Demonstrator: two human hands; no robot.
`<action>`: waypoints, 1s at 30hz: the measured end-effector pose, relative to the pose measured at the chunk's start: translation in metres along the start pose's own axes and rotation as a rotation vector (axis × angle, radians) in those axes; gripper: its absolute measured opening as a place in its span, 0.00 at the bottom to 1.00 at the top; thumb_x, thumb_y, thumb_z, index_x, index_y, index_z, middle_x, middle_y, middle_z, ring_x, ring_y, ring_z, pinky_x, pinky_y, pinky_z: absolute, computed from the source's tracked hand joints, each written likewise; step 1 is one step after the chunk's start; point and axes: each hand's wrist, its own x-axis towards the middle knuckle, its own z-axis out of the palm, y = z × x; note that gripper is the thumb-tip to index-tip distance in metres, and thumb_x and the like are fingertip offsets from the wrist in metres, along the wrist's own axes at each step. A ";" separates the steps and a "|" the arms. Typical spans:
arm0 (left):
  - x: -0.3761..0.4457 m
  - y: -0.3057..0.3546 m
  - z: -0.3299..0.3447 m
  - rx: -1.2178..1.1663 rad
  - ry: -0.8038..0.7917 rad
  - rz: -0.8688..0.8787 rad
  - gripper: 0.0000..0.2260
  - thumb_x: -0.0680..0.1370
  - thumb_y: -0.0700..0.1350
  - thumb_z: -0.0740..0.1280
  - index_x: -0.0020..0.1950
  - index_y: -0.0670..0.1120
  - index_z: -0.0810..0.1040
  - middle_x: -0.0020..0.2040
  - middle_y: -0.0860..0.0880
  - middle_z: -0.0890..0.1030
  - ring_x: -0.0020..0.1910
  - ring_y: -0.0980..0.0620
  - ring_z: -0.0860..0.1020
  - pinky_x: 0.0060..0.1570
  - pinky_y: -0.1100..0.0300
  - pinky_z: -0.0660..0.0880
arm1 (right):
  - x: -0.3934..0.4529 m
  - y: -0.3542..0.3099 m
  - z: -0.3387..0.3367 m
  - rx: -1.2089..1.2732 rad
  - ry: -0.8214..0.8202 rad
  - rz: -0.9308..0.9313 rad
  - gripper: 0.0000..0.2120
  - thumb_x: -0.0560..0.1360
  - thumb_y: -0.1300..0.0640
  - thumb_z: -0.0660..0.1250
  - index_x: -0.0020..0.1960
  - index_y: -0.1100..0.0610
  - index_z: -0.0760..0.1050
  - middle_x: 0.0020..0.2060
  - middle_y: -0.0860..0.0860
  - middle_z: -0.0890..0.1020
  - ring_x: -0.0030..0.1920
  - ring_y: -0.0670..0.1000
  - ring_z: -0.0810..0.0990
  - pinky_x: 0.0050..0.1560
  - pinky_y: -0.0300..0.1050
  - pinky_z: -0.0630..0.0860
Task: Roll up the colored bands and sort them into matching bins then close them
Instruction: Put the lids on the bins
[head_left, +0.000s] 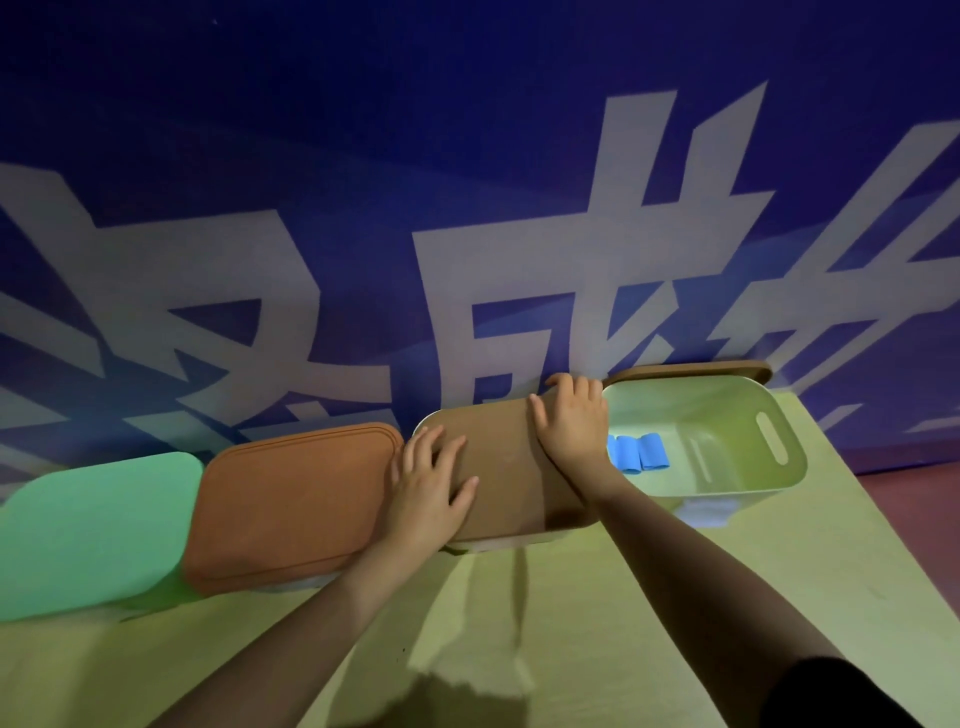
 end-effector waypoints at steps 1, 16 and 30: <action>0.000 0.000 0.001 -0.022 -0.013 -0.034 0.25 0.77 0.58 0.58 0.72 0.50 0.67 0.73 0.45 0.64 0.73 0.45 0.59 0.72 0.46 0.58 | 0.000 0.000 0.000 0.001 0.004 0.002 0.16 0.78 0.45 0.61 0.57 0.56 0.73 0.54 0.54 0.77 0.55 0.54 0.72 0.55 0.48 0.72; 0.060 -0.007 -0.016 -0.354 0.062 -0.415 0.18 0.79 0.49 0.64 0.67 0.45 0.73 0.62 0.44 0.75 0.58 0.43 0.75 0.55 0.54 0.71 | 0.008 0.000 -0.016 0.255 0.091 0.143 0.13 0.75 0.50 0.66 0.56 0.56 0.73 0.52 0.52 0.78 0.55 0.53 0.72 0.52 0.45 0.70; 0.065 -0.013 0.007 -0.116 0.252 -0.278 0.09 0.80 0.38 0.59 0.51 0.37 0.78 0.47 0.38 0.77 0.48 0.38 0.75 0.46 0.48 0.71 | -0.004 0.016 -0.002 0.049 -0.091 -0.165 0.15 0.80 0.51 0.59 0.61 0.56 0.76 0.54 0.53 0.77 0.55 0.54 0.73 0.55 0.49 0.73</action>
